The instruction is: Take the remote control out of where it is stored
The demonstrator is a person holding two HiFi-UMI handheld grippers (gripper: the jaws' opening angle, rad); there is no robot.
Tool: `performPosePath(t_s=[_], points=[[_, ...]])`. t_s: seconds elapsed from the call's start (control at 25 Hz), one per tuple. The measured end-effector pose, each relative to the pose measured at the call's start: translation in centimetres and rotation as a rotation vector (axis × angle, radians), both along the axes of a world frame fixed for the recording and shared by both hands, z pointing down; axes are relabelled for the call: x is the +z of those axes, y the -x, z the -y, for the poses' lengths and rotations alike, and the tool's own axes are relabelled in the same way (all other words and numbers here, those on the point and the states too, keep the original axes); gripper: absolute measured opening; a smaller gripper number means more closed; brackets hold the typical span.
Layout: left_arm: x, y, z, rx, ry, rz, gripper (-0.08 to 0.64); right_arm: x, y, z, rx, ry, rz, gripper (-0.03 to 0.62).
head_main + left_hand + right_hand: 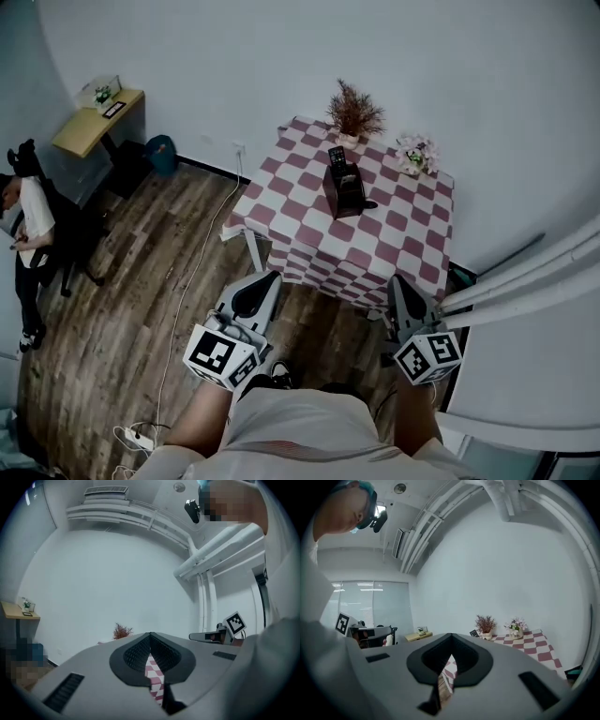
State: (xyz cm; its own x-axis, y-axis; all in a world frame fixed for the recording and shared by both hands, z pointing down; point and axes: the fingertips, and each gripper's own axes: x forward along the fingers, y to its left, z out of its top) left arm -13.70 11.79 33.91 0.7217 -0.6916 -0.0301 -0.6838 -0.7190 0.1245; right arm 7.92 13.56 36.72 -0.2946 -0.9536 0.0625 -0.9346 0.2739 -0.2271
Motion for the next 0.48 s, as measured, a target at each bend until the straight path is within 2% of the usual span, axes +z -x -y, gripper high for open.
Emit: performPosePath(t_s=[0.16, 0.48], points=[[1.0, 0.7, 2.4, 0.02, 0.025, -0.015, 0.009, 1.1, 1.1, 1.9, 0.013, 0.025, -0.016, 0.012], [2.3, 0.2, 6.2, 0.011, 0.07, 0.005, 0.009, 2.7, 0.3, 6.2, 0.012, 0.053, 0.002, 0.013]])
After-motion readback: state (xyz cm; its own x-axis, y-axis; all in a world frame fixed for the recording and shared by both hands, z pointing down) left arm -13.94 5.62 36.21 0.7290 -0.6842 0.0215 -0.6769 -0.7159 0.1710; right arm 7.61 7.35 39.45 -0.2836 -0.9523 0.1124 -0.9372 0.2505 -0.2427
